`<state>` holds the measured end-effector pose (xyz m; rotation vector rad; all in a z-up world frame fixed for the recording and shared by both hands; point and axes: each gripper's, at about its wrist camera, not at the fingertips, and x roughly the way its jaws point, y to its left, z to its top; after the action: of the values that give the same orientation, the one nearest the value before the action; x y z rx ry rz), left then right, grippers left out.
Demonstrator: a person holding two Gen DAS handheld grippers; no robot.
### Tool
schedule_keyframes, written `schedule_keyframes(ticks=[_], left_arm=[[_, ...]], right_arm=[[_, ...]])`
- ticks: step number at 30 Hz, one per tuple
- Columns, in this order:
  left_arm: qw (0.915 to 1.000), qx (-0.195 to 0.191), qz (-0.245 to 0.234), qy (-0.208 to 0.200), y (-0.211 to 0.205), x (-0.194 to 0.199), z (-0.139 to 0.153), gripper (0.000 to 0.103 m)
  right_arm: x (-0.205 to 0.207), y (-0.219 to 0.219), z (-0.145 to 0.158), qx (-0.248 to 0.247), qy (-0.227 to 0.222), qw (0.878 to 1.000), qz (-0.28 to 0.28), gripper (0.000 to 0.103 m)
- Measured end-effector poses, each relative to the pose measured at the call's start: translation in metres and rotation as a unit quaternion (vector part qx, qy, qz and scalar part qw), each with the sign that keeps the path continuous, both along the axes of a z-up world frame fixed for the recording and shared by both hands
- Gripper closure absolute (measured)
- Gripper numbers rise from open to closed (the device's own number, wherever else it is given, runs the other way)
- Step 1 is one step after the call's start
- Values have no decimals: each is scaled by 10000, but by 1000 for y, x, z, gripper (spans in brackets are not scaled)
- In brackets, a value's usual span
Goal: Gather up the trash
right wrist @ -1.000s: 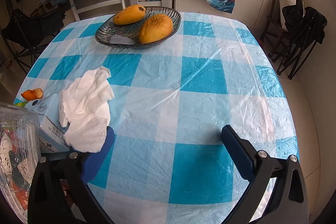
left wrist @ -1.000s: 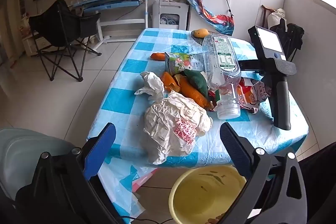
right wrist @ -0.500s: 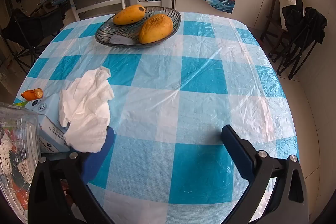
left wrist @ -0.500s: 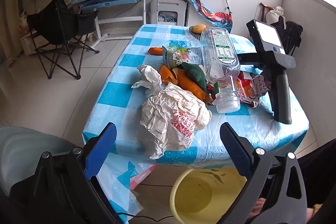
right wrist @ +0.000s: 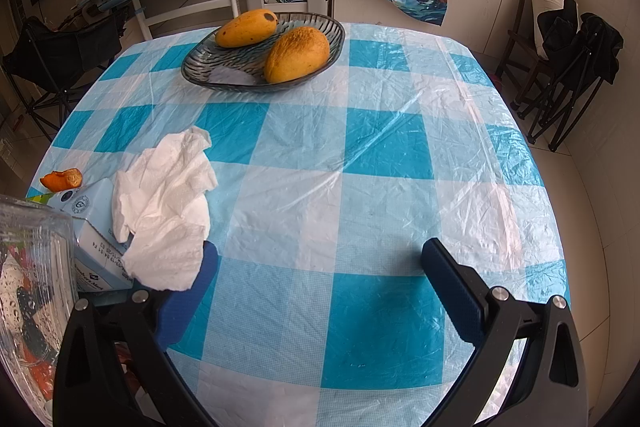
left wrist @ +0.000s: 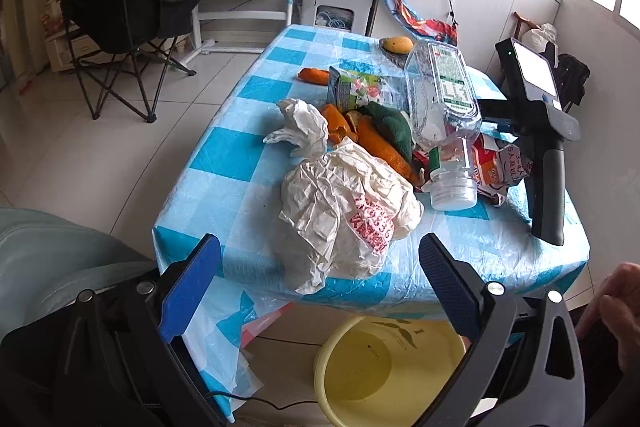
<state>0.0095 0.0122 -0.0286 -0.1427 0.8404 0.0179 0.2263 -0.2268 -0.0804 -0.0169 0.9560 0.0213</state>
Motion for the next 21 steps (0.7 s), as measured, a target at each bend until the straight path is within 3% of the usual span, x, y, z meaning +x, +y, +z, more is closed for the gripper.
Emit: schedule_keyframes(ticks=[4,12,21], left_arm=[[10000,-44,8,6,-2,0,-1,7],[9988,400,-181,195,-16,-7,-9,7],[9946,884,-538,59,-34,-15,-7,7]], right_arm=[[0,0,0,0,0,10000,0,5],[0,0,0,0,0,10000,0,5],[0,0,0,0,-1,10000,0,5]])
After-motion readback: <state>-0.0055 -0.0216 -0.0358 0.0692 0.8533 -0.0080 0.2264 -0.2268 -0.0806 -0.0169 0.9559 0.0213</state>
